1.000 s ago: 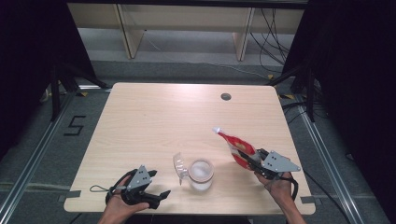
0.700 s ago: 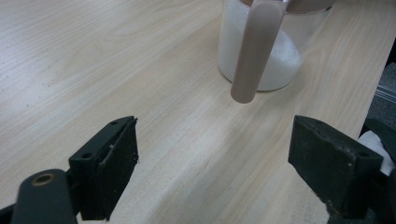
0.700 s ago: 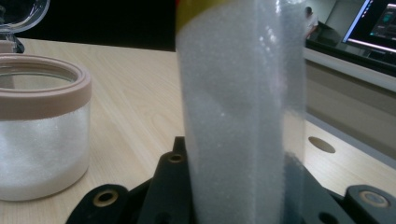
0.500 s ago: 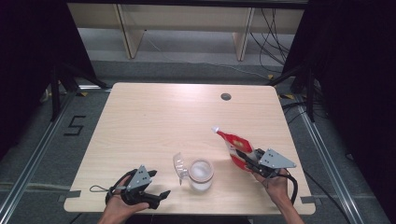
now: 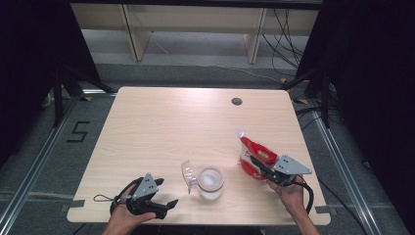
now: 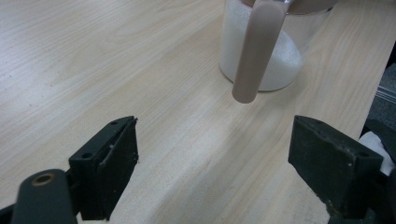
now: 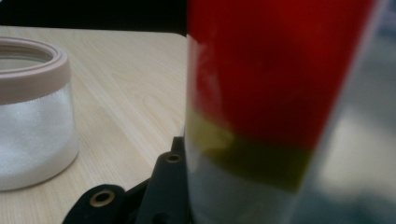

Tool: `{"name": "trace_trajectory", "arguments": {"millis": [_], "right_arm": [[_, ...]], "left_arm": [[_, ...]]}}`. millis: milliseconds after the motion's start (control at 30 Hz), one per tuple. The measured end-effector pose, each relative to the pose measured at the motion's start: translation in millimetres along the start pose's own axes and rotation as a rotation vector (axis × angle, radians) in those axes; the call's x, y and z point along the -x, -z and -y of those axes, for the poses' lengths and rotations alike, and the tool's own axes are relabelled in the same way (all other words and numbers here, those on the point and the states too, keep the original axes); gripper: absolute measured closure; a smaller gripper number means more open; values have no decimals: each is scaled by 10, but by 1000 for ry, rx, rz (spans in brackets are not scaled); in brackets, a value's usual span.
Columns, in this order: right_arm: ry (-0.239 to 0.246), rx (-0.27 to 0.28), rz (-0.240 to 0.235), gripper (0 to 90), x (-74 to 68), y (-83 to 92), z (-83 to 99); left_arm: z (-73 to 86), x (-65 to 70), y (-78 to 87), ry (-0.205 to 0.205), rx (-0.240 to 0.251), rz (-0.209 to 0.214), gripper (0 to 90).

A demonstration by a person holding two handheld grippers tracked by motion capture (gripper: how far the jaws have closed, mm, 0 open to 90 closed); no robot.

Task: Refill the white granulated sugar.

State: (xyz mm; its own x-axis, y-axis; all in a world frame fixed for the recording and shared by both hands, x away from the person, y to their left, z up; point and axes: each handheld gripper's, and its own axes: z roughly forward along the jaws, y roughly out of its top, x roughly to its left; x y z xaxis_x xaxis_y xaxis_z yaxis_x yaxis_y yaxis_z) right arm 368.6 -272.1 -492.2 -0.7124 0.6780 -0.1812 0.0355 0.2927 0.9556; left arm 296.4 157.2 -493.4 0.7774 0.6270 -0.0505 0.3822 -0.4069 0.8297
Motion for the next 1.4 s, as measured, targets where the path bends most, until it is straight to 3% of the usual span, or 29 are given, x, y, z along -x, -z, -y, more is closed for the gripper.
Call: {"name": "trace_trajectory", "arguments": {"millis": [100,167,433,500,533,600,633,667,700,733,800,833,867,900,933,967,1033,1067,1100,1133,1167,1200,1267,1300,1333,1400], "right_arm": [[-31,17,9,776,7,0,12],[-30,17,11,775,5,0,13],[-43,15,9,735,21,19,21],[-54,15,19,710,28,25,21],[-101,7,-11,700,12,28,20],[-71,28,30,683,22,32,18],[-83,13,16,670,13,49,9],[-82,9,20,645,17,57,7],[-131,3,11,615,-6,68,4],[-110,12,7,590,27,82,-1],[-159,0,7,526,26,136,-16],[-156,-10,-14,501,44,161,-19],[-190,-20,-9,481,27,198,-29],[-161,6,-13,467,47,208,-32],[-193,-2,29,447,4,240,-44],[-176,-16,31,433,12,266,-58],[-205,-51,60,392,1,318,-84],[-199,-40,67,390,6,337,-93],[-223,-38,69,388,-17,358,-96],[-205,-36,64,380,-23,365,-95],[-203,-57,90,370,-44,391,-97],[-212,-69,87,356,-60,409,-101],[-205,-71,88,351,-81,447,-103],[-231,-83,102,346,-121,466,-110],[-202,-83,95,341,-109,479,-112],[-202,-101,93,341,-136,503,-117]], "left_arm": [[-2,-2,4,5,-4,3,155],[-3,-6,7,-7,-6,4,155],[0,6,0,13,7,0,155],[-7,-3,6,-5,-1,4,154],[-5,-7,2,-15,9,1,154],[-7,-8,4,-14,7,0,155],[-1,6,4,13,5,-2,154],[-1,5,5,12,3,-2,154],[-2,6,5,13,2,-2,154],[0,7,1,13,8,-1,155],[-10,-11,13,-24,0,-8,154],[-7,-6,13,-13,-1,-9,155],[-3,5,12,6,1,-10,155],[-5,4,17,5,-4,-10,155],[-4,3,17,6,-4,-10,154],[-5,-1,20,2,-8,-14,154],[-6,-7,18,-3,-2,-9,154],[-6,-9,20,-7,-2,-9,155],[-1,-6,12,6,7,-5,154],[0,-16,12,-1,-1,-13,154],[-1,-24,14,-11,-12,-22,154],[0,-9,11,10,4,-11,154],[-4,-6,19,7,3,-7,154],[2,-12,7,5,13,-4,155],[1,-24,11,-11,-2,-13,154],[1,-23,12,-11,-3,-14,155]]}}
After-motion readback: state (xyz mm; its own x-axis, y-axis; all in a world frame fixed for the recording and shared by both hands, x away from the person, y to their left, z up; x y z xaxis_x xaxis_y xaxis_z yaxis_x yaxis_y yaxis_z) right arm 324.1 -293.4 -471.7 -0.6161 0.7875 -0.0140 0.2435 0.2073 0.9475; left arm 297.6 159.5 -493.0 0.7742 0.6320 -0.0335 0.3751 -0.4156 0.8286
